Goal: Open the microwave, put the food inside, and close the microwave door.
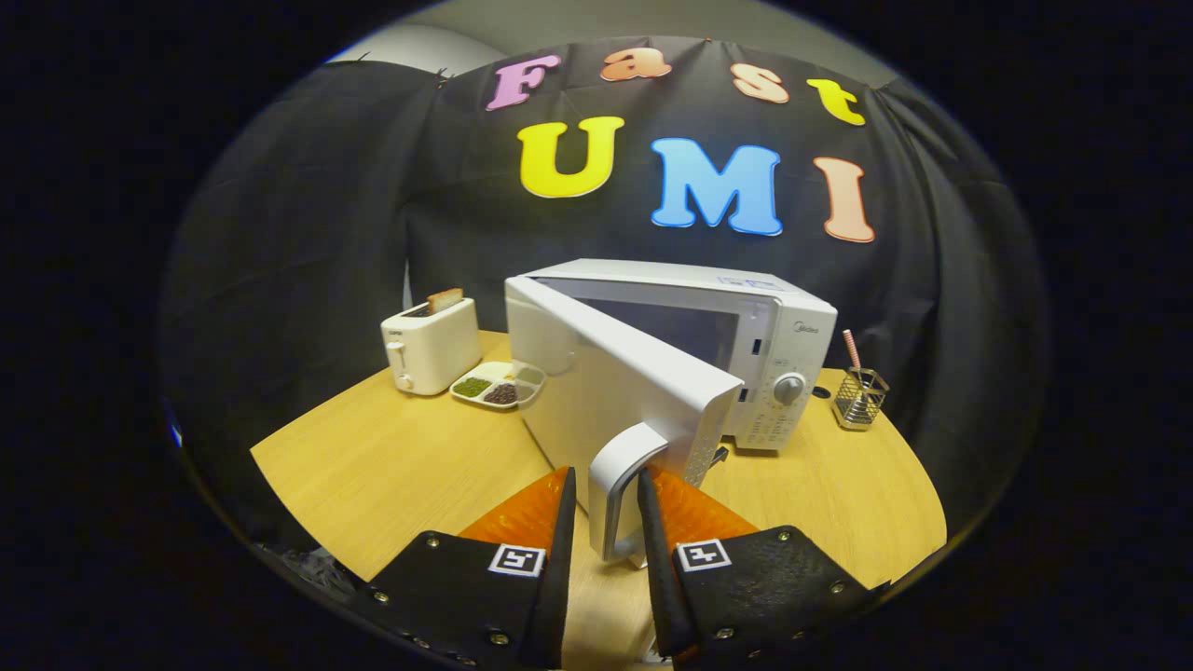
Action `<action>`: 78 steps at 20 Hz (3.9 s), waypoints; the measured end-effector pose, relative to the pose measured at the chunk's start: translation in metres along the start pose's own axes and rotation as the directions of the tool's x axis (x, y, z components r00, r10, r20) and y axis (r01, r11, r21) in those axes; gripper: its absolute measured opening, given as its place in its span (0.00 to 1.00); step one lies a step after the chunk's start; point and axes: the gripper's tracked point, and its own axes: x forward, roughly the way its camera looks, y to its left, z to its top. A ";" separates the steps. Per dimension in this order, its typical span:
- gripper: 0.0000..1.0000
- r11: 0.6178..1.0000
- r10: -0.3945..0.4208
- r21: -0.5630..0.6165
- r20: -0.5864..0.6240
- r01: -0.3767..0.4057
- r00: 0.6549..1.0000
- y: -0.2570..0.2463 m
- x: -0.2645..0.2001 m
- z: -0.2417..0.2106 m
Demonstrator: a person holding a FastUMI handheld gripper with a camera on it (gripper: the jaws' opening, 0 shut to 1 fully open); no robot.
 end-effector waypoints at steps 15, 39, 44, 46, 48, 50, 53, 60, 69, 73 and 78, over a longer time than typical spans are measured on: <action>0.31 0.917 0.347 -0.169 -0.110 -0.362 0.931 0.209 -0.020 -0.005; 0.91 0.977 0.064 0.213 -0.276 -0.004 0.959 -0.131 -0.090 -0.037; 0.87 0.897 0.146 0.440 -0.396 0.048 0.907 -0.156 -0.080 -0.093; 0.84 0.856 0.200 0.514 -0.419 0.050 0.885 -0.153 -0.072 -0.114; 0.85 0.816 0.247 0.576 -0.421 0.046 0.873 -0.152 -0.066 -0.125; 0.84 0.763 0.287 0.645 -0.410 0.052 0.866 -0.147 -0.060 -0.134; 0.70 0.706 0.321 0.704 -0.413 0.075 0.853 -0.145 -0.051 -0.143; 0.18 0.704 0.289 0.706 -0.385 0.078 0.877 -0.146 -0.059 -0.116; 0.18 0.369 0.394 0.928 -0.111 -0.046 0.912 -0.116 -0.027 -0.034; 0.18 0.200 0.370 0.977 -0.004 -0.076 0.929 -0.097 0.032 -0.001; 0.18 0.084 0.255 0.994 0.051 -0.074 0.966 -0.092 0.117 0.024</action>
